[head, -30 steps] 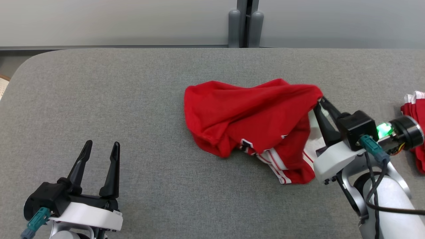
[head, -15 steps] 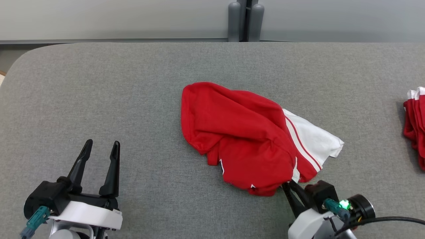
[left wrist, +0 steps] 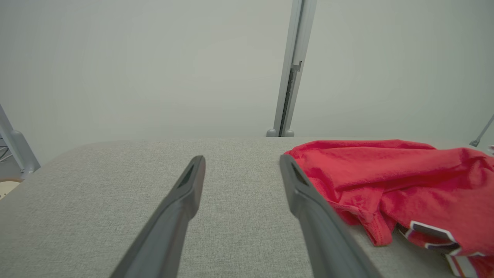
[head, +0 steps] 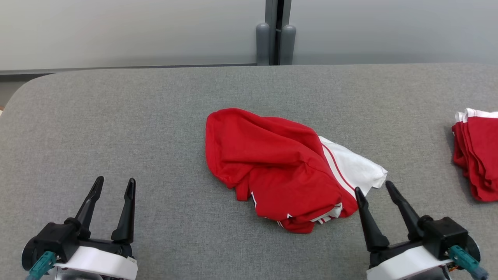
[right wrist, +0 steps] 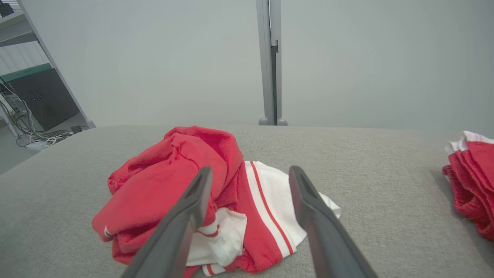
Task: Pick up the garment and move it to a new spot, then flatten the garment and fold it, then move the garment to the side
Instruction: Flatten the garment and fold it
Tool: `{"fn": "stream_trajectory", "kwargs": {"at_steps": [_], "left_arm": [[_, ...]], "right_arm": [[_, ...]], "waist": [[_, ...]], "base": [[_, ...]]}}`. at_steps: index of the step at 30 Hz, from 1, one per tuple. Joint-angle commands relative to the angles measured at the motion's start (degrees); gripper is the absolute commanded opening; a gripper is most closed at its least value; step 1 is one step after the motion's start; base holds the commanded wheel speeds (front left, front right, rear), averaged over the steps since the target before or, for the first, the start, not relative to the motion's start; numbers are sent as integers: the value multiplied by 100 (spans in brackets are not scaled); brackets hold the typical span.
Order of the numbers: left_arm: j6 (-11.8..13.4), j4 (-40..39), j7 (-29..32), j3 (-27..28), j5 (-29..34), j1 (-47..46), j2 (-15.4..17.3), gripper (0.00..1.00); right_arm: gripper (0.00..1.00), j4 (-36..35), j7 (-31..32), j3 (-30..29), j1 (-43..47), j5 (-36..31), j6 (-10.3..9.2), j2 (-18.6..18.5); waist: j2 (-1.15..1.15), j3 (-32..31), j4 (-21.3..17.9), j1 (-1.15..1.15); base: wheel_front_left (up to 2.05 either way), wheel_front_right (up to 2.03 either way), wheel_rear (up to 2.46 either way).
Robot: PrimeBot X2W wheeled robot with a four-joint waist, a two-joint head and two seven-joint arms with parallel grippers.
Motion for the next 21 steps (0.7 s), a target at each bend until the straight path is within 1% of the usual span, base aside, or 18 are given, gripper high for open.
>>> {"fn": "stream_trajectory", "kwargs": {"at_steps": [1, 4, 8, 21], "left_arm": [[56, 4, -25, 24, 45, 50, 45, 100], [103, -20, -14, 17, 74, 147, 71, 100], [131, -101, 74, -52, 108, 280, 107, 100], [201, -307, 251, -148, 62, 393, 135, 100]], "right_arm": [[100, -120, -48, -102, 40, 17, -2, -8], [100, -302, -60, -316, 45, 65, -2, -8], [100, -401, 19, -499, 45, -27, -2, -9], [100, -398, 36, -563, 119, 69, -2, -8]], "waist": [[0, -93, -36, 0], [0, -209, -72, 0], [0, -336, -116, 0], [0, -313, -154, 0]], "base": [[0, 0, 0], [0, 0, 0], [0, 0, 0], [0, 0, 0]]}}
